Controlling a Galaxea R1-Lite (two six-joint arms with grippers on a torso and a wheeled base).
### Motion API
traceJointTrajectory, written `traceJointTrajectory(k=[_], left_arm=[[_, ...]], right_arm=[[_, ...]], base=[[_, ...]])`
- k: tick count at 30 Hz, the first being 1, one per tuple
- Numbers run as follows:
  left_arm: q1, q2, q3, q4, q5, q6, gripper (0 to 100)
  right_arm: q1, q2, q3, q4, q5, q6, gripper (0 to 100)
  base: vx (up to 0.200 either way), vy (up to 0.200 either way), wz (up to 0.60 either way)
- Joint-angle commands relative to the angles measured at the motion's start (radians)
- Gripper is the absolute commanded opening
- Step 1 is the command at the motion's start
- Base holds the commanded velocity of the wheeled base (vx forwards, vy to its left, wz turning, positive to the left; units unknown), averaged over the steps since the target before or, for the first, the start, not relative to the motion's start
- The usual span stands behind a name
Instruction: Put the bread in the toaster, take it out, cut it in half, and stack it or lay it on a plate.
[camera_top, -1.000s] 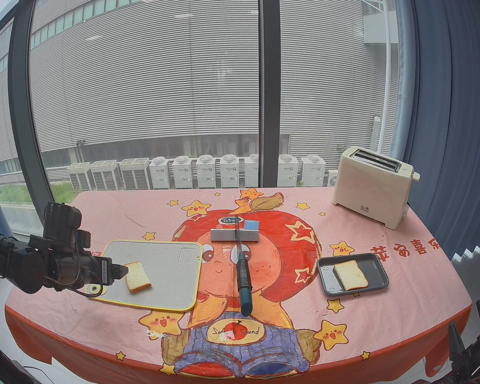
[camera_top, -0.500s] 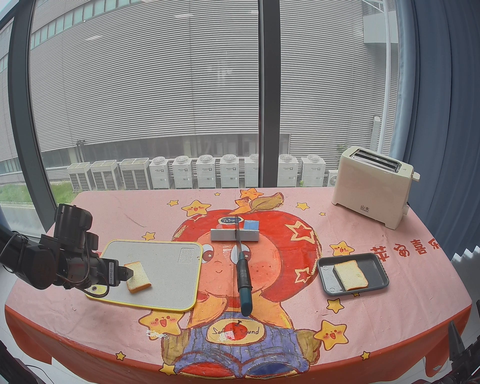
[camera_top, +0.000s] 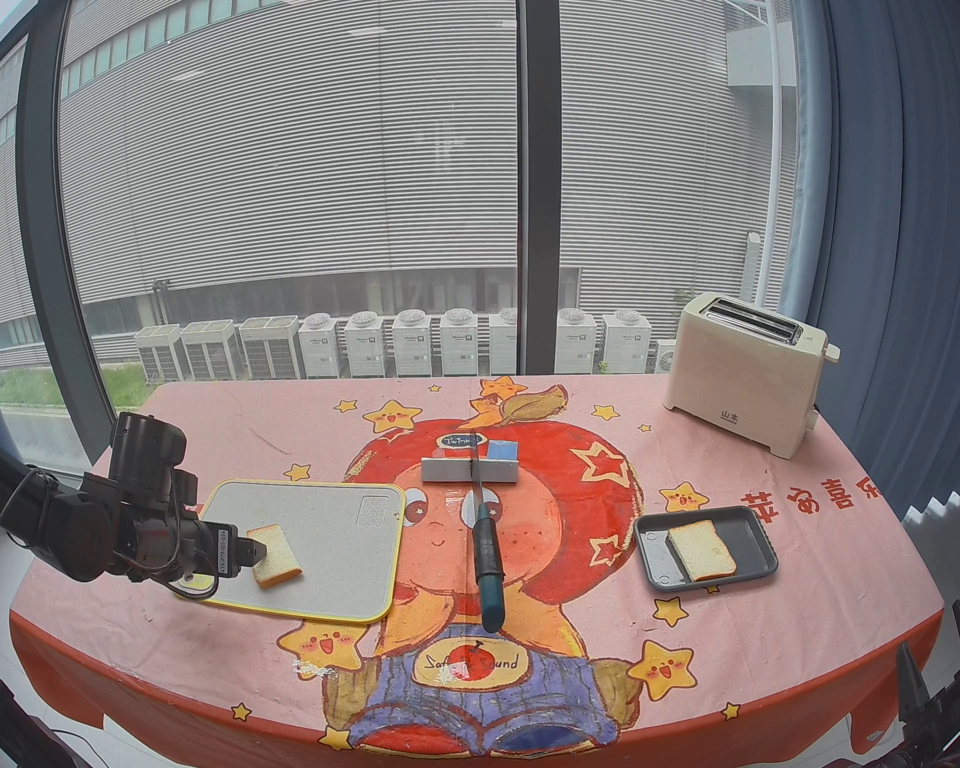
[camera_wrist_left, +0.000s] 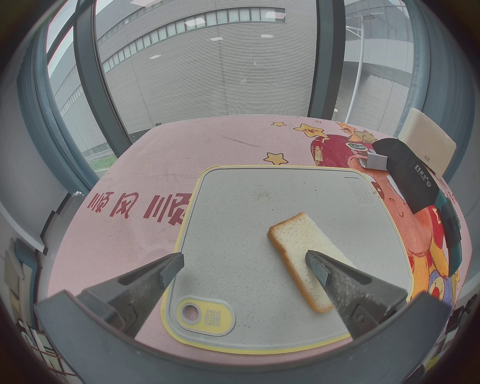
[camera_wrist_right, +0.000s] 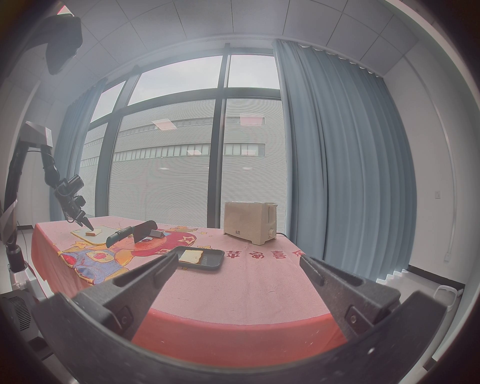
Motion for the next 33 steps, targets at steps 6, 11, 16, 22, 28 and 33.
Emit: traceJointTrajectory(k=[6,11,16,22,28,33], left_arm=[[0.007,-0.01,-0.003,0.002,0.002,0.0,100],[0.006,-0.012,-0.005,0.002,0.002,0.0,100],[0.007,-0.018,0.001,0.008,0.002,0.0,100],[0.01,-0.013,0.006,0.008,0.002,0.0,100],[0.022,-0.006,0.004,0.007,0.002,0.0,100],[0.022,-0.003,0.003,0.007,0.002,0.0,100]], right_arm=[[0.0,-0.016,0.018,0.0,0.0,-0.001,100],[0.0,-0.016,0.018,0.0,0.0,-0.001,100],[0.0,-0.016,0.018,0.0,0.0,-0.001,100],[0.0,-0.016,0.018,0.0,0.0,-0.001,100],[0.0,-0.016,0.018,0.0,0.0,-0.001,100],[0.0,-0.016,0.018,0.0,0.0,-0.001,100]], base=[[0.0,0.0,0.0],[0.0,0.0,0.0],[0.0,0.0,0.0],[0.0,0.0,0.0],[0.0,0.0,0.0],[0.0,0.0,0.0]])
